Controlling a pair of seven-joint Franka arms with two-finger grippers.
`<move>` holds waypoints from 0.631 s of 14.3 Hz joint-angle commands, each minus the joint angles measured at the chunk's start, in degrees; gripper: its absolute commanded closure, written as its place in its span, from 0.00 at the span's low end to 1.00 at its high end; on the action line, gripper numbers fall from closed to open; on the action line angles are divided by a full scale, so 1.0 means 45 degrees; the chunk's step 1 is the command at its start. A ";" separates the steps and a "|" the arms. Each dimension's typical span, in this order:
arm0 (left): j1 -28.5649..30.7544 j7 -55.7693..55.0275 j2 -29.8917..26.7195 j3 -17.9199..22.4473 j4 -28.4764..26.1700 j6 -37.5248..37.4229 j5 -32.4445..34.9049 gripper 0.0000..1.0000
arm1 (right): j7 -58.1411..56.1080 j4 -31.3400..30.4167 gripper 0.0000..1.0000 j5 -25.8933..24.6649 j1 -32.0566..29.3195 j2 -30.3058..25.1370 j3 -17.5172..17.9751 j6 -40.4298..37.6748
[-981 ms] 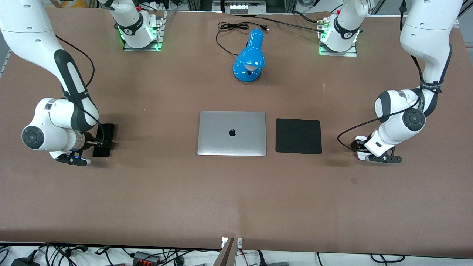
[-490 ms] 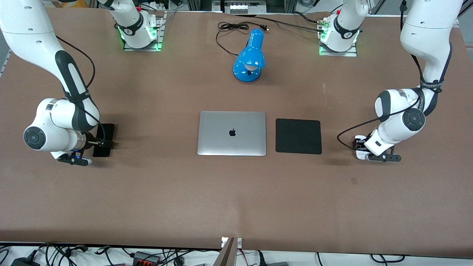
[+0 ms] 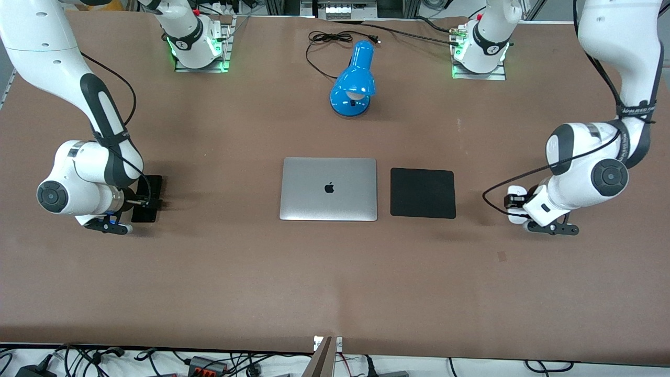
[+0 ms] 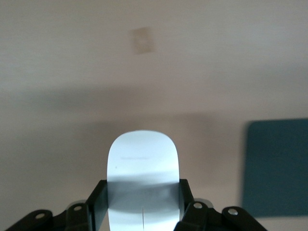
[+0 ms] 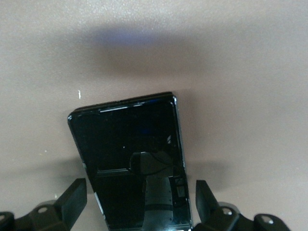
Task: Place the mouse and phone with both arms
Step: 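Carry the white mouse onto the black mouse pad with the left gripper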
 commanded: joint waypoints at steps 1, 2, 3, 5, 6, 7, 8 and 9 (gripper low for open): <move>-0.1368 -0.2513 0.0424 -0.0807 0.0184 -0.0345 0.0200 0.53 | -0.0020 -0.0121 0.00 -0.0238 -0.0092 0.0004 0.0127 0.0116; -0.2070 -0.3355 0.0561 -0.0809 0.0126 -0.0208 0.0200 0.53 | -0.0020 -0.0121 0.04 -0.0238 -0.0111 0.0023 0.0127 0.0116; -0.2619 -0.4272 0.0679 -0.0790 0.0009 0.0102 0.0219 0.53 | -0.0020 -0.0121 0.19 -0.0238 -0.0111 0.0023 0.0127 0.0116; -0.3149 -0.4885 0.0874 -0.0789 -0.0458 0.1076 0.0220 0.55 | 0.0000 -0.0121 0.46 -0.0238 -0.0131 0.0023 0.0127 0.0116; -0.3190 -0.4886 0.0914 -0.0789 -0.0770 0.1739 0.0220 0.55 | -0.0019 -0.0121 0.59 -0.0238 -0.0131 0.0004 0.0127 0.0077; -0.3191 -0.4906 0.0934 -0.0809 -0.1160 0.2539 0.0220 0.55 | -0.0020 -0.0121 0.67 -0.0238 -0.0111 -0.0035 0.0127 -0.0001; -0.3191 -0.5022 0.0934 -0.0790 -0.1512 0.3224 0.0220 0.55 | 0.0000 -0.0083 0.73 -0.0238 -0.0053 -0.0093 0.0127 -0.0156; -0.3210 -0.5526 0.0934 -0.0789 -0.1941 0.4081 0.0220 0.55 | 0.0000 -0.0005 0.76 -0.0238 -0.0033 -0.0152 0.0185 -0.0390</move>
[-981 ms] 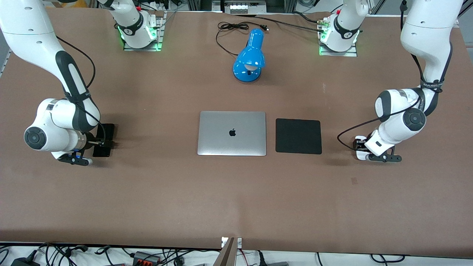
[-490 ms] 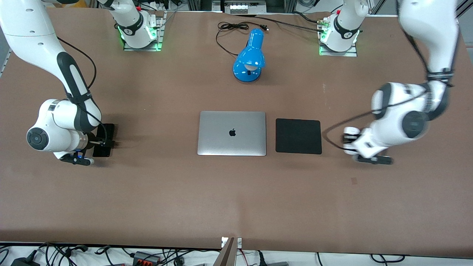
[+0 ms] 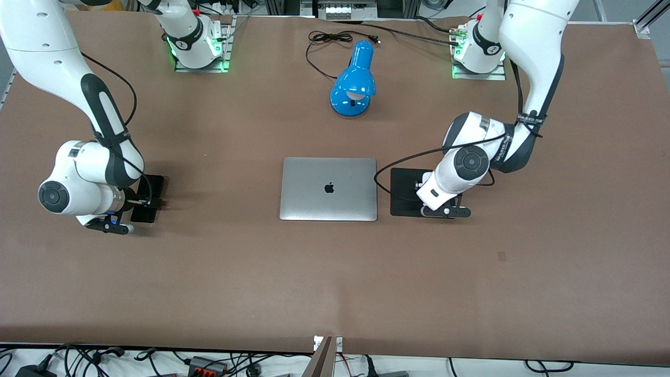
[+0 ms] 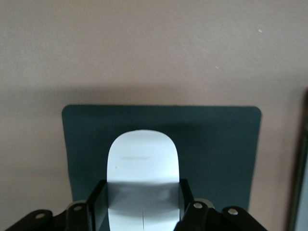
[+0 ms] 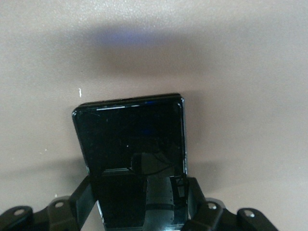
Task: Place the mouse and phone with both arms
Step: 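Carry the white mouse onto the black mouse pad with the left gripper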
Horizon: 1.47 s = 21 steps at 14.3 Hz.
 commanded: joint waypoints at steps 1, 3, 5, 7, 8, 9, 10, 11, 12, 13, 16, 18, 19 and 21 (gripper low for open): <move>0.0119 -0.0787 -0.0253 0.0039 -0.1027 0.1756 0.0216 0.54 | 0.0026 0.0060 0.79 -0.0197 -0.0039 -0.0312 0.0207 -0.0595; -0.0075 -0.0888 -0.0156 0.0059 -0.1242 0.1916 0.0216 0.54 | 0.0046 0.0255 0.79 -0.0081 0.0058 -0.0896 0.0265 -0.1141; -0.0096 -0.0868 0.0040 0.0039 -0.1282 0.2443 0.0236 0.49 | 0.0201 0.0411 0.80 -0.0060 0.0388 -0.1676 0.0829 -0.2077; -0.0037 -0.0849 0.0002 0.0039 -0.1283 0.2445 0.0236 0.00 | 0.0376 0.0568 0.80 -0.0002 0.1089 -0.1895 0.1047 -0.2160; 0.0002 -0.0868 -0.0115 0.0039 -0.1263 0.2329 0.0236 0.00 | 0.0726 0.0568 0.80 0.0017 0.1441 -0.1837 0.1047 -0.2024; 0.0060 -0.0888 -0.0251 0.0039 -0.1224 0.2289 0.0216 0.00 | 0.1193 0.0568 0.80 0.0018 0.1812 -0.1740 0.1066 -0.1888; 0.0099 -0.0868 -0.0523 0.0175 -0.1127 0.1960 0.0216 0.00 | 0.1507 0.0549 0.80 0.0037 0.2183 -0.1565 0.1066 -0.1712; 0.0177 -0.0752 -0.0778 0.0292 -0.0952 0.1473 0.0216 0.00 | 0.1994 0.0549 0.80 0.0095 0.2554 -0.1408 0.1066 -0.1556; 0.0410 -0.0732 -0.1051 0.0390 -0.0332 0.0753 0.0216 0.00 | 0.2501 0.0549 0.79 0.0328 0.2868 -0.1252 0.1066 -0.1361; 0.0722 -0.0731 -0.1112 0.0410 0.0351 -0.0105 0.0216 0.00 | 0.2874 0.0529 0.80 0.0601 0.3257 -0.1135 0.1066 -0.1049; 0.1581 0.0608 -0.1015 0.0411 0.2811 -0.3054 0.0236 0.00 | 0.4434 0.0529 0.79 0.0682 0.4176 -0.0783 0.1066 -0.0404; 0.2381 0.2307 -0.1034 0.0411 0.4023 -0.4268 0.0236 0.00 | 0.5257 0.0549 0.79 0.0682 0.4879 -0.0587 0.1066 0.0006; 0.2791 0.3263 -0.1092 0.0411 0.4571 -0.4970 0.0236 0.00 | 0.5531 0.0549 0.79 0.0682 0.5230 -0.0567 0.1066 0.0144; 0.3882 0.5836 -0.1151 0.0411 0.5975 -0.7483 0.0216 0.00 | 0.5883 0.0568 0.79 0.0682 0.5468 -0.0275 0.1066 0.0630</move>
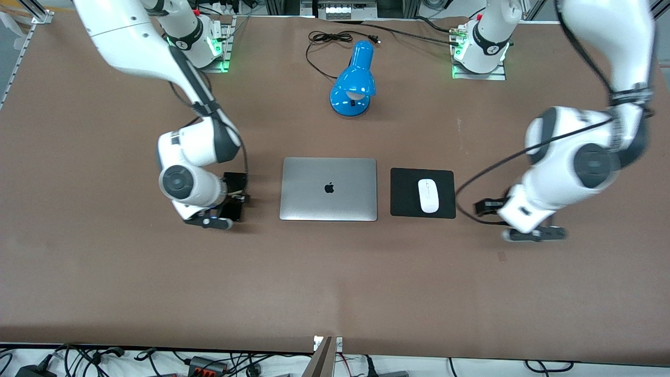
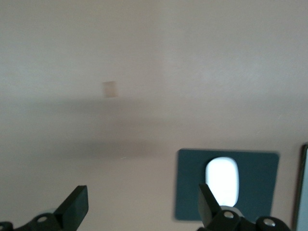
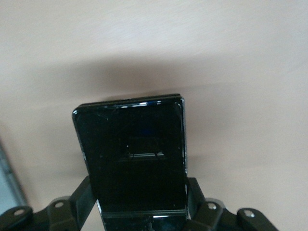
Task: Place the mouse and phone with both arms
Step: 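Carry the phone beside the laptop with the right gripper while the left gripper withdraws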
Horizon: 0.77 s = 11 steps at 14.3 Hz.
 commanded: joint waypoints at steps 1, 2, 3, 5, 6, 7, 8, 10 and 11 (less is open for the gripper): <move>0.1566 0.3290 0.0140 -0.0094 0.2336 -0.2763 0.0224 0.00 | 0.0633 0.0046 0.79 0.0147 0.0300 0.0264 -0.0083 0.0581; 0.2017 0.4443 0.0140 -0.0094 0.3176 -0.3390 0.0225 0.00 | 0.0674 0.0027 0.79 0.0147 0.0417 0.0343 -0.0083 0.0602; 0.2273 0.5190 0.0140 -0.0113 0.3746 -0.3841 0.0205 0.00 | 0.0617 0.0027 0.79 0.0147 0.0476 0.0343 -0.0083 0.0602; 0.2354 0.5685 0.0140 -0.0152 0.4491 -0.5128 0.0205 0.00 | 0.0480 0.0046 0.79 0.0089 0.0574 0.0460 -0.0083 0.0602; 0.2257 0.5569 0.0082 -0.0172 0.4629 -0.5695 0.0456 0.00 | 0.0383 0.0046 0.78 0.0070 0.0633 0.0480 -0.0083 0.0583; 0.2256 0.5413 -0.0074 -0.0307 0.4611 -0.5894 0.0884 0.00 | 0.0169 0.0027 0.78 0.0089 0.0749 0.0461 -0.0083 0.0544; 0.2237 0.5277 -0.0153 -0.0328 0.4572 -0.5896 0.1101 0.00 | 0.0012 0.0027 0.78 0.0108 0.0886 0.0460 -0.0083 0.0505; 0.1907 0.5101 -0.0386 -0.0289 0.4377 -0.5644 0.0889 0.00 | 0.0069 0.0046 0.78 0.0128 0.1003 0.0460 -0.0083 0.0505; 0.1730 0.4539 -0.1045 -0.0192 0.3661 -0.5526 0.0831 0.00 | 0.0108 0.0046 0.78 0.0128 0.1043 0.0480 -0.0083 0.0524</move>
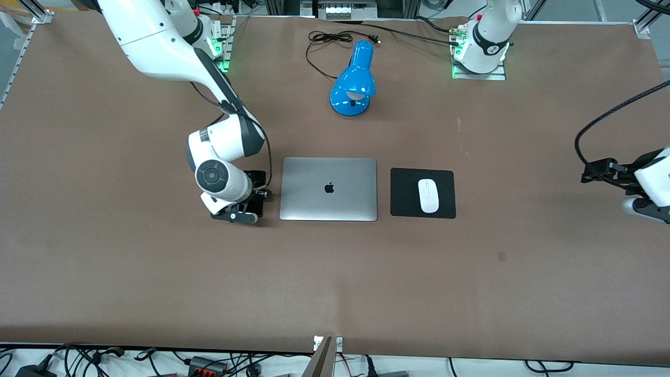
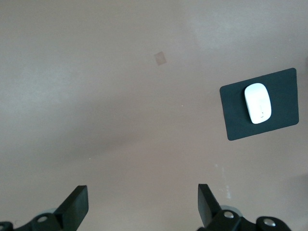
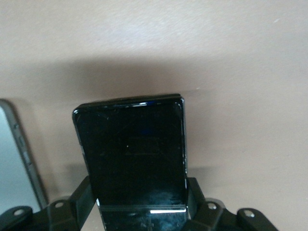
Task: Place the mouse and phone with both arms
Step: 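Carry the phone beside the laptop with the right gripper while the left gripper withdraws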
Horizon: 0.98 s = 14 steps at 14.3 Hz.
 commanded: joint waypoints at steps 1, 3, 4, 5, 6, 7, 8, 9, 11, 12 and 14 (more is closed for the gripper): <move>-0.0614 -0.1792 -0.1676 0.0139 -0.2099 0.0740 -0.0046 0.00 | -0.0212 0.0026 0.78 0.0128 0.0211 -0.0063 -0.0077 -0.0045; -0.1318 -0.3671 -0.3471 0.0627 -0.4698 0.3373 -0.0008 0.00 | -0.0310 0.0006 0.73 0.0128 0.0192 -0.0023 -0.0077 -0.0026; -0.1591 -0.4491 -0.4293 0.0628 -0.5774 0.3771 -0.0047 0.00 | -0.0272 0.0006 0.39 0.0128 0.0172 -0.0004 -0.0077 -0.0026; -0.1826 -0.4886 -0.4823 0.0706 -0.6597 0.3891 -0.0086 0.00 | -0.0155 0.0025 0.00 0.0128 0.0192 -0.0023 -0.0077 -0.0064; -0.1906 -0.4890 -0.5118 0.0745 -0.6992 0.4085 -0.0106 0.00 | -0.0173 0.0064 0.00 0.0128 0.0192 -0.0081 -0.0077 -0.0103; -0.1887 -0.4754 -0.5237 0.0765 -0.6938 0.4145 -0.0106 0.00 | -0.0290 0.0103 0.00 0.0128 0.0192 -0.0333 -0.0077 -0.0142; -0.1868 -0.4676 -0.5490 0.0746 -0.6957 0.4320 -0.0126 0.00 | -0.0407 0.0220 0.00 0.0128 0.0153 -0.0800 -0.0096 -0.0356; -0.1925 -0.4733 -0.5589 0.0745 -0.7035 0.4534 -0.0126 0.00 | -0.0427 0.0317 0.00 -0.0007 0.0075 -0.1172 -0.0116 -0.0744; -0.2042 -0.4713 -0.5687 0.0707 -0.7054 0.4343 -0.0067 0.00 | -0.0640 0.1154 0.00 -0.0106 0.0036 -0.1954 -0.0252 -0.2049; -0.2082 -0.4849 -0.5823 0.0706 -0.7074 0.3703 -0.0087 0.00 | -0.1029 0.1777 0.00 -0.0203 -0.0042 -0.2170 -0.0272 -0.2811; -0.2082 -0.4948 -0.5785 0.0589 -0.6879 0.3267 -0.0126 0.00 | -0.1889 0.3551 0.00 -0.0554 -0.0451 -0.2211 -0.0370 -0.4646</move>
